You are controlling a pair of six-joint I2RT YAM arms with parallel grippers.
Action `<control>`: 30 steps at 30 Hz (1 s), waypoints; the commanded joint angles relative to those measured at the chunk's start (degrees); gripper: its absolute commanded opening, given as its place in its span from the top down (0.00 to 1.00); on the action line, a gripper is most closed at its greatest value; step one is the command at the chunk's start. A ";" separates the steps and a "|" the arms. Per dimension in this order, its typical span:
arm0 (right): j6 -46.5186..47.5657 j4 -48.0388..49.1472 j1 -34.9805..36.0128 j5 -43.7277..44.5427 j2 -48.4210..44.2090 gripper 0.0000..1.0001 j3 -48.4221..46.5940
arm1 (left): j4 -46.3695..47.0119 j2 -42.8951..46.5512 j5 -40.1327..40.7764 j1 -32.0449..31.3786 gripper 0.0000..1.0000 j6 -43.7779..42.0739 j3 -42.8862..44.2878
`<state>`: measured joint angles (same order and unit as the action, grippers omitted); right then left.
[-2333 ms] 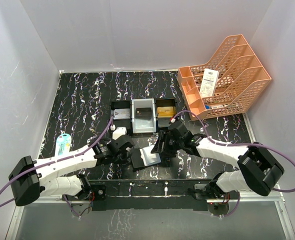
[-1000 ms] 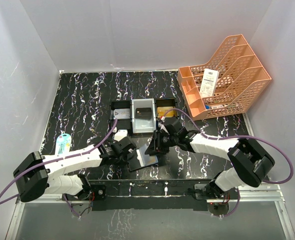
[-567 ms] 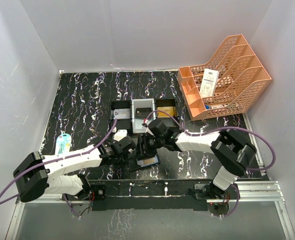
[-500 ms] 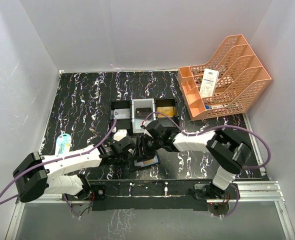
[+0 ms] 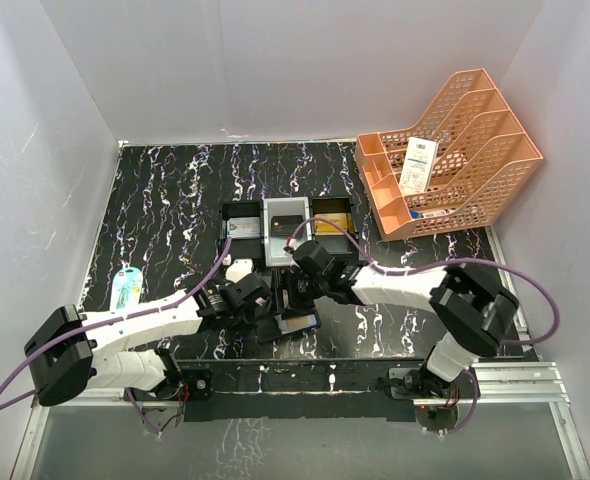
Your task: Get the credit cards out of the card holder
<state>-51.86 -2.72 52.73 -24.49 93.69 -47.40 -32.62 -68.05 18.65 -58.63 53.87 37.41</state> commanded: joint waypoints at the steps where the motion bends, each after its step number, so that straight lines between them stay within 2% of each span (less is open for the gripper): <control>1: 3.93 -6.14 -0.36 9.40 -7.11 0.36 -3.75 | -0.99 1.05 1.15 0.10 1.00 0.30 -0.12; 4: 4.71 -8.83 -1.22 14.38 -10.27 0.31 -3.19 | -0.97 1.03 1.21 0.10 1.00 0.11 0.13; 6: 4.53 -8.57 -2.41 14.67 -11.39 0.31 -2.06 | -0.96 0.94 1.34 0.10 1.00 -0.08 0.26; 11: 2.16 -0.46 -4.12 5.69 -10.24 0.38 1.90 | -0.19 0.94 0.96 0.09 1.00 -0.34 0.37; 16: -2.26 9.87 -4.04 -4.34 -4.47 0.43 3.43 | 1.50 0.78 0.44 0.10 1.00 -0.43 0.51; 19: -2.82 11.72 -3.87 -6.10 -2.68 0.46 2.67 | 2.52 1.44 0.21 0.24 1.00 -0.38 0.16; 21: -1.94 9.30 -3.86 -3.60 -3.94 0.47 1.71 | 2.52 1.67 0.07 0.56 1.00 -0.34 -0.14; 26: 1.28 -3.78 -5.38 8.98 -10.42 0.40 0.29 | 1.79 1.91 -0.02 1.18 1.00 -0.80 -0.45; 30: 1.45 -8.11 -8.50 14.14 -15.09 0.36 2.73 | 1.98 1.74 -0.18 1.46 1.00 -1.51 -0.43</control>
<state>-51.81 -6.31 47.00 -18.20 83.83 -44.47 -30.39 -67.64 18.17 -57.67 53.36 37.39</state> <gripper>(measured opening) 0.626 0.033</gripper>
